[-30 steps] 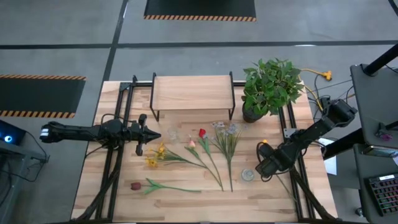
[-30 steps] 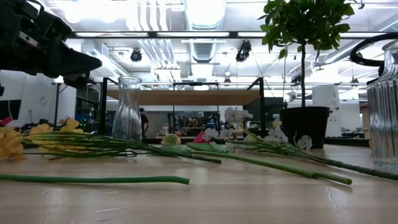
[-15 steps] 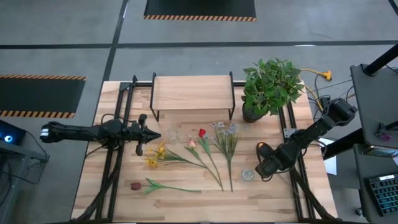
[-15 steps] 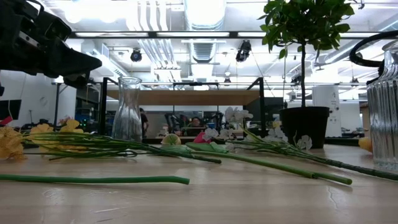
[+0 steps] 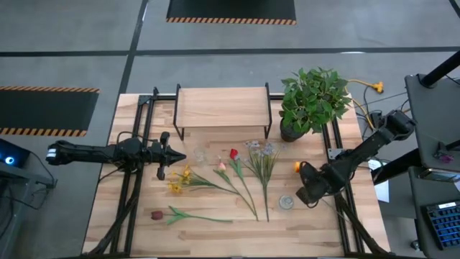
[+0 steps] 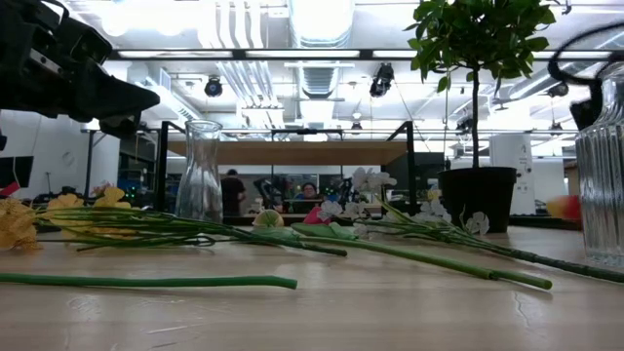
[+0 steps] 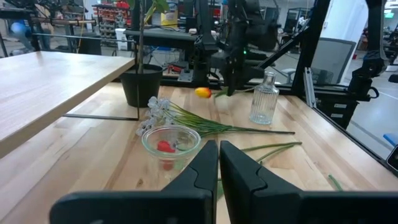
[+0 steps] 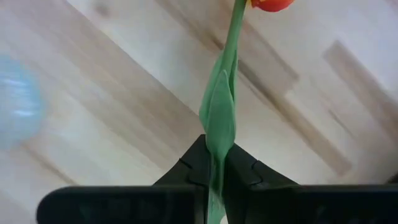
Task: Pick and place flowers into a vace then onto a shelf
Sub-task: Put the yellow tulip into the right transparent vase
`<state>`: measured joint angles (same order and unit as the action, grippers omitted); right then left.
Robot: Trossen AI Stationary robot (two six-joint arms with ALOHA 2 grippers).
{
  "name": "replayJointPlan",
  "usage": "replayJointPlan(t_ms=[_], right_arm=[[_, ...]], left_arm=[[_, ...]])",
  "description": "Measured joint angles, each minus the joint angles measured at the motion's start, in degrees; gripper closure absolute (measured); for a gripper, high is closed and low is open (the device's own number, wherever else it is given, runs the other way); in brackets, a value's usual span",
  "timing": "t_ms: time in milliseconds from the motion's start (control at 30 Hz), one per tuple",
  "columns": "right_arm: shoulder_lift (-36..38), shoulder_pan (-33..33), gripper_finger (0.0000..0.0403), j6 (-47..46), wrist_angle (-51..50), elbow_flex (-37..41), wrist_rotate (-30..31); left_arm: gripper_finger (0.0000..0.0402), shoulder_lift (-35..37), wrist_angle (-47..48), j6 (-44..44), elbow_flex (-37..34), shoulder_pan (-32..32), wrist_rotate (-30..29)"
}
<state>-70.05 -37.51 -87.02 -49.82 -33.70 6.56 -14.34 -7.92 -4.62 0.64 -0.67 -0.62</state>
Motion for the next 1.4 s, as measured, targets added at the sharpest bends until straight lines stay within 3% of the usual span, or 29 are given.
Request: replayJointPlan(t_ms=[367, 700, 1000, 1400], right_arm=[[9.77, 0.01, 0.0390, 8.43, -0.33, -4.87, 12.80], [13.39, 0.01, 0.0390, 21.79, -0.50, -13.72, 26.23], [11.64, -0.01, 0.0390, 35.19, -0.20, -24.79, 37.93], [4.33, -2.25, 0.0390, 40.29, 4.53, -32.75, 55.54]], left_arm=[[0.0402, 0.00, 0.00, 0.00, 0.00, 0.00, 0.00], [0.0402, 0.01, 0.00, 0.02, 0.00, 0.00, 0.00], [0.0402, 0.00, -0.01, 0.00, 0.00, 0.00, 0.00], [0.0402, 0.01, -0.02, 0.00, 0.00, -0.02, 0.00]])
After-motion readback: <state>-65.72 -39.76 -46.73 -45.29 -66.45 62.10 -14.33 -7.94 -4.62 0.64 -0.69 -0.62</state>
